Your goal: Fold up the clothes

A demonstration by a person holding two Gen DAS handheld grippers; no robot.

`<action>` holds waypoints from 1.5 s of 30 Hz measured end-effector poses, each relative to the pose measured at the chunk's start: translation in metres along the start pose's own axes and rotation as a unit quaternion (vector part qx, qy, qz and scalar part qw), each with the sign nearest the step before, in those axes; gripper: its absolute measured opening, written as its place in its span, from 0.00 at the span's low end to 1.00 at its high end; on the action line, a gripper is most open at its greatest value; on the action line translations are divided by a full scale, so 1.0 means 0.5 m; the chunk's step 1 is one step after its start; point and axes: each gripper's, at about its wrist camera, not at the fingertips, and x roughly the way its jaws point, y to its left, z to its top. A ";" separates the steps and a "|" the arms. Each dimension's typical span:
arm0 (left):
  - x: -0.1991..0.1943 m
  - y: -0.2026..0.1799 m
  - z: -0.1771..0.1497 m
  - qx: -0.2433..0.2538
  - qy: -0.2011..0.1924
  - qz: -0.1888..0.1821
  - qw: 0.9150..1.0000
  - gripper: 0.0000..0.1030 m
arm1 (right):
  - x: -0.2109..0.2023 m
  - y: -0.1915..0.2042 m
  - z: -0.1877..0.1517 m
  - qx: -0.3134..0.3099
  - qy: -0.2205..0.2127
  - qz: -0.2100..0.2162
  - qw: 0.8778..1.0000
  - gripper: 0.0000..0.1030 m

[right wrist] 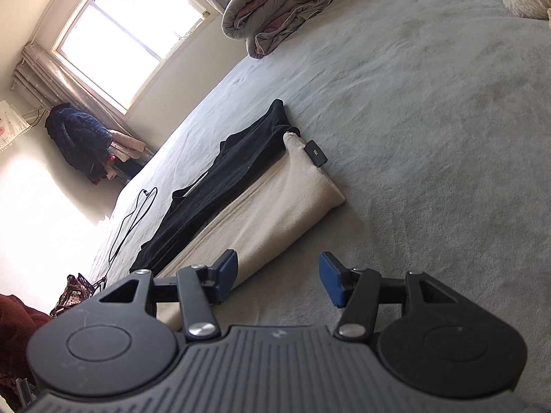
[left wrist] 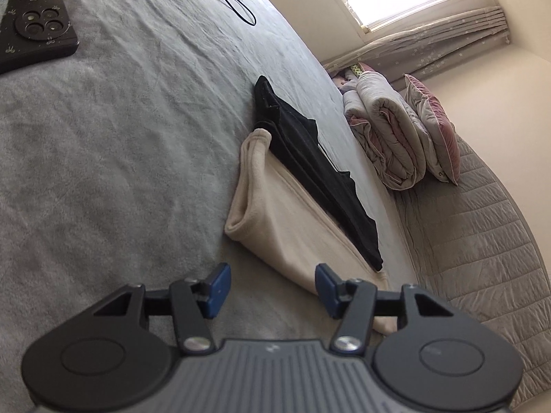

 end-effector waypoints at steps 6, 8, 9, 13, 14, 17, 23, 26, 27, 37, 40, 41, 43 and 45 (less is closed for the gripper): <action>0.021 -0.003 -0.009 -0.015 0.012 -0.008 1.000 0.53 | 0.012 -0.016 0.000 0.043 0.010 0.017 0.999 0.55; 0.026 -0.002 -0.010 -0.028 0.012 -0.013 0.999 0.53 | 0.018 -0.019 0.003 0.054 0.012 0.019 0.998 0.55; 0.029 -0.001 -0.010 -0.034 0.010 -0.014 0.999 0.53 | 0.023 -0.021 0.006 0.060 0.010 0.020 0.998 0.55; 0.040 0.004 -0.001 -0.073 -0.025 0.000 0.997 0.52 | 0.042 -0.026 0.021 0.082 0.004 0.024 0.996 0.55; 0.046 0.004 -0.001 -0.080 -0.037 0.004 0.996 0.51 | 0.048 -0.030 0.026 0.090 -0.001 0.023 0.996 0.55; 0.064 0.005 -0.003 -0.094 -0.073 0.024 0.993 0.37 | 0.066 -0.042 0.042 0.115 -0.014 0.015 0.993 0.46; 0.077 0.025 -0.013 -0.126 -0.118 0.036 0.984 0.06 | 0.074 -0.077 0.048 0.154 -0.021 -0.005 0.988 0.05; 0.061 0.006 -0.017 -0.115 -0.146 0.052 0.981 0.05 | 0.055 -0.072 0.044 0.154 -0.032 -0.005 0.988 0.05; 0.054 0.001 -0.018 -0.110 -0.153 0.053 0.981 0.05 | 0.047 -0.068 0.045 0.151 -0.035 -0.004 0.988 0.05; 0.019 -0.022 -0.002 -0.119 -0.157 0.031 0.980 0.05 | 0.012 -0.037 0.069 0.135 -0.046 0.025 0.989 0.05; 0.013 -0.040 0.009 -0.121 -0.163 0.016 0.979 0.05 | 0.015 -0.021 0.084 0.133 -0.048 0.036 0.989 0.05; 0.013 -0.048 0.015 -0.121 -0.164 0.012 0.979 0.05 | 0.017 -0.016 0.090 0.131 -0.049 0.040 0.989 0.05; 0.013 -0.063 0.028 -0.123 -0.166 0.003 0.978 0.05 | 0.022 -0.006 0.107 0.132 -0.051 0.049 0.989 0.05; 0.015 -0.079 0.046 -0.122 -0.168 -0.004 0.978 0.05 | 0.030 0.005 0.126 0.133 -0.053 0.056 0.988 0.05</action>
